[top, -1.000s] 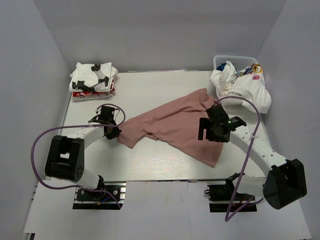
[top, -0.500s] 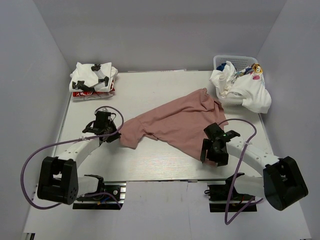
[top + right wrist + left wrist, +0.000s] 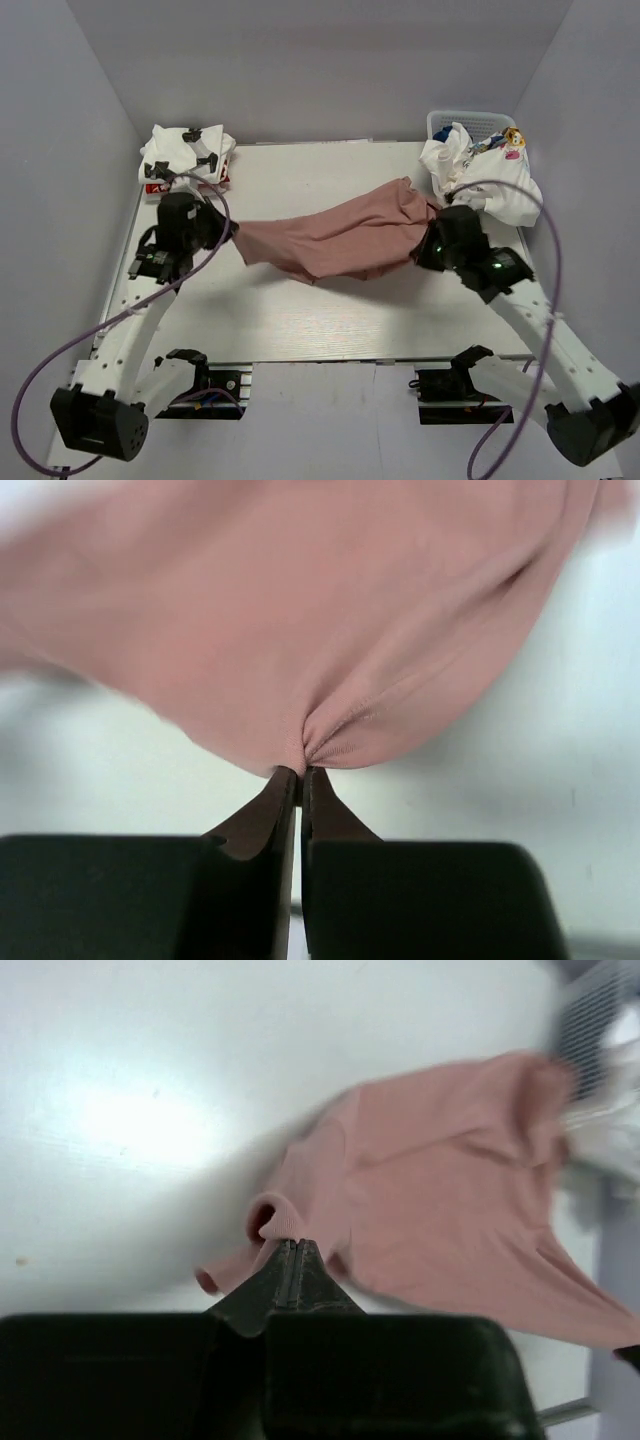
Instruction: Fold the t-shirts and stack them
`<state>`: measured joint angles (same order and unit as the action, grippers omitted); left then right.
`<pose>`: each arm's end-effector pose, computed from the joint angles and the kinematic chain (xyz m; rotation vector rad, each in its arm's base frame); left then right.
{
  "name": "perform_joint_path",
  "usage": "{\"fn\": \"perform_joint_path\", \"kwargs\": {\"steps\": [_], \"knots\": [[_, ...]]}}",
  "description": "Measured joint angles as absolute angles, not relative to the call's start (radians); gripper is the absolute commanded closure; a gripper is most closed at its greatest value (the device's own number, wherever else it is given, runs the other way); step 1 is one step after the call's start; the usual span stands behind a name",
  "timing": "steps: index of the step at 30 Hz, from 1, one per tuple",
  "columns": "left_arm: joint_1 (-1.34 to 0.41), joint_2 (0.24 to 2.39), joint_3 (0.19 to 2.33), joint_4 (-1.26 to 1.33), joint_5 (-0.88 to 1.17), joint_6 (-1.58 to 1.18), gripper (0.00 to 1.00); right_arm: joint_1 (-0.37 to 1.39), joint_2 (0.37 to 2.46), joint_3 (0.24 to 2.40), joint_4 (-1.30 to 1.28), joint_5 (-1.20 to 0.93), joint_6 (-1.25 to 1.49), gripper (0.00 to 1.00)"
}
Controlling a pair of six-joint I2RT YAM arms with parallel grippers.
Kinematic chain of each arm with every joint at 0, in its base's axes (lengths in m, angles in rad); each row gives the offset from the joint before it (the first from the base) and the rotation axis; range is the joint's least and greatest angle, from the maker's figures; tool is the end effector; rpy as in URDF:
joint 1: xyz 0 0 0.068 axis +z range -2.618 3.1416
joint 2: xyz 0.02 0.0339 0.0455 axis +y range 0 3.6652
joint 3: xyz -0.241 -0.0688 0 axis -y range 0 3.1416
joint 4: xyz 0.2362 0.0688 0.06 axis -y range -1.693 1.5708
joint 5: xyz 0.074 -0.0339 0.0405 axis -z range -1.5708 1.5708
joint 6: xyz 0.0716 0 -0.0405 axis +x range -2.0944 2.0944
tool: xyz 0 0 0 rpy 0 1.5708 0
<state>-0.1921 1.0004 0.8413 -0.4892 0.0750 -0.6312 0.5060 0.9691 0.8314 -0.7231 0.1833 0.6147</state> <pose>0.2429 -0.0527 0.2504 -0.4531 2.2247 -0.5295 0.1987 0.0952 0.2297 0.2148 2.4236 0.2898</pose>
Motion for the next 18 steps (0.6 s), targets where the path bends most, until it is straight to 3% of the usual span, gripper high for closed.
{"fn": "perform_joint_path", "kwargs": {"steps": [11, 18], "knots": [[-0.186, 0.886, 1.581, -0.703, 0.01, -0.606, 1.0, 0.505, 0.831, 1.577, -0.785, 0.257, 0.505, 1.0], [-0.178, 0.948, 2.19, -0.86, -0.008, -0.546, 1.0, 0.505, 0.854, 2.015, -0.86, 0.133, 0.406, 1.0]]}}
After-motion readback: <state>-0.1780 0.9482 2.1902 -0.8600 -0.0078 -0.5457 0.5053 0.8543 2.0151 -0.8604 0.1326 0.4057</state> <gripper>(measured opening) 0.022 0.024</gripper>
